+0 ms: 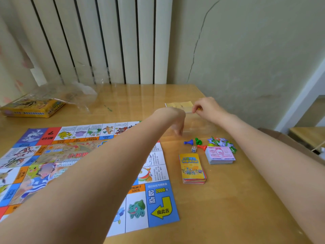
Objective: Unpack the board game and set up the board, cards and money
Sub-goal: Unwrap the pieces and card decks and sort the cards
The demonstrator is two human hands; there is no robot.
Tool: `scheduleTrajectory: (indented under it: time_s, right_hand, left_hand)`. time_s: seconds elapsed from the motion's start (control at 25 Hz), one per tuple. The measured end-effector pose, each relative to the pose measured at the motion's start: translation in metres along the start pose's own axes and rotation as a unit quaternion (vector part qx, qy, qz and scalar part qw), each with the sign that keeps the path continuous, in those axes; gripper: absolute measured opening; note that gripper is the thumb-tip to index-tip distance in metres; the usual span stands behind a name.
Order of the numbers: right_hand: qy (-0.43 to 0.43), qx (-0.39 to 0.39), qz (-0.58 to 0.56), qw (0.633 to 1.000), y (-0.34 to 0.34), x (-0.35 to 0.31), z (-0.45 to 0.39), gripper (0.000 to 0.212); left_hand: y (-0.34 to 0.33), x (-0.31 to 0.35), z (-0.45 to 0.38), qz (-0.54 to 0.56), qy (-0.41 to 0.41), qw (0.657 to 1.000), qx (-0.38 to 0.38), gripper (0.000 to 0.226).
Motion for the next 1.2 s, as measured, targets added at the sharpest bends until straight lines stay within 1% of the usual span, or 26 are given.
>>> scheduleTrajectory:
  time_s: [0.04,0.08,0.12,0.24,0.32,0.4,0.52,0.6,0.68,0.72,0.76,0.84,0.88,0.92,1.0,1.04,1.08,1.12,1.2]
  right_hand:
    - [-0.006,0.05,-0.019,0.999,0.012,-0.002,0.002,0.026]
    - [-0.014,0.071,-0.036,0.997,0.023,-0.002,0.005,0.025]
    - [-0.026,0.056,-0.051,0.997,0.03,-0.001,0.008,0.025]
    - [-0.065,-0.068,-0.143,0.985,0.038,0.007,0.027,0.017]
    - [-0.069,-0.111,-0.206,0.97,0.04,0.008,0.046,0.021]
    - [-0.067,-0.136,-0.241,0.958,0.032,0.008,0.063,0.024]
    - [-0.066,-0.151,-0.227,0.96,0.017,0.012,0.08,0.027]
    - [-0.058,-0.159,-0.217,0.962,0.012,0.014,0.086,0.028]
    - [-0.054,-0.159,-0.205,0.964,0.013,0.015,0.089,0.027]
    - [-0.053,-0.15,-0.193,0.968,0.017,0.015,0.09,0.025]
    - [-0.052,-0.136,-0.18,0.973,0.021,0.014,0.091,0.022]
    - [-0.053,-0.113,-0.175,0.977,0.03,0.008,0.091,0.019]
    - [-0.052,-0.122,-0.179,0.975,0.031,0.002,0.091,0.017]
    - [-0.052,-0.145,-0.179,0.972,0.029,-0.006,0.091,0.014]
    - [-0.053,-0.213,-0.155,0.963,0.019,-0.019,0.092,0.001]
    - [-0.054,-0.235,-0.14,0.96,0.014,-0.025,0.091,0.004]
    - [-0.054,-0.24,-0.13,0.96,0.011,-0.028,0.09,0.004]
    - [-0.056,-0.229,-0.13,0.963,0.011,-0.032,0.088,0.005]
    - [-0.057,-0.185,-0.143,0.971,0.019,-0.038,0.087,0.015]
  left_hand:
    - [0.0,0.0,0.0,-0.006,-0.001,1.0,-0.002,0.046]
    - [0.0,0.0,-0.001,-0.011,-0.002,1.0,-0.004,0.046]
    - [0.0,0.001,-0.001,-0.014,-0.005,1.0,-0.004,0.046]
    - [0.004,-0.001,-0.001,-0.016,-0.013,1.0,0.022,0.04]
    - [0.005,-0.005,-0.005,-0.001,-0.009,0.999,0.046,0.035]
    - [0.001,-0.006,-0.012,0.021,-0.006,0.997,0.072,0.03]
    - [-0.001,-0.005,-0.014,0.049,0.012,0.992,0.116,0.034]
    - [0.006,-0.002,-0.005,0.056,0.006,0.984,0.167,0.04]
    - [0.018,0.004,0.012,0.102,-0.036,0.967,0.23,0.041]
    - [0.021,0.009,0.021,0.135,-0.069,0.958,0.243,0.039]
    - [0.019,0.014,0.029,0.158,-0.107,0.953,0.234,0.038]
    - [0.003,0.025,0.041,0.158,-0.16,0.961,0.162,0.037]
    - [-0.006,0.027,0.045,0.147,-0.167,0.967,0.127,0.038]
    - [-0.013,0.025,0.047,0.141,-0.154,0.972,0.104,0.04]
    - [-0.019,0.016,0.046,0.17,-0.094,0.977,0.089,0.046]
    - [-0.018,0.011,0.047,0.197,-0.069,0.974,0.092,0.046]
    - [-0.016,0.008,0.05,0.219,-0.055,0.969,0.103,0.043]
    - [-0.013,0.005,0.054,0.232,-0.05,0.964,0.117,0.039]
    - [-0.008,0.001,0.065,0.243,-0.049,0.96,0.132,0.029]
Point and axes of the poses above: each hand's wrist, its own z-axis away from the middle knuckle, its own y-axis out of the back of the hand, x = y × z, the point moved 7 cm from there along -z, towards the middle knuckle, and after that the axes turned 13 degrees about y, right-handed, at the moved point
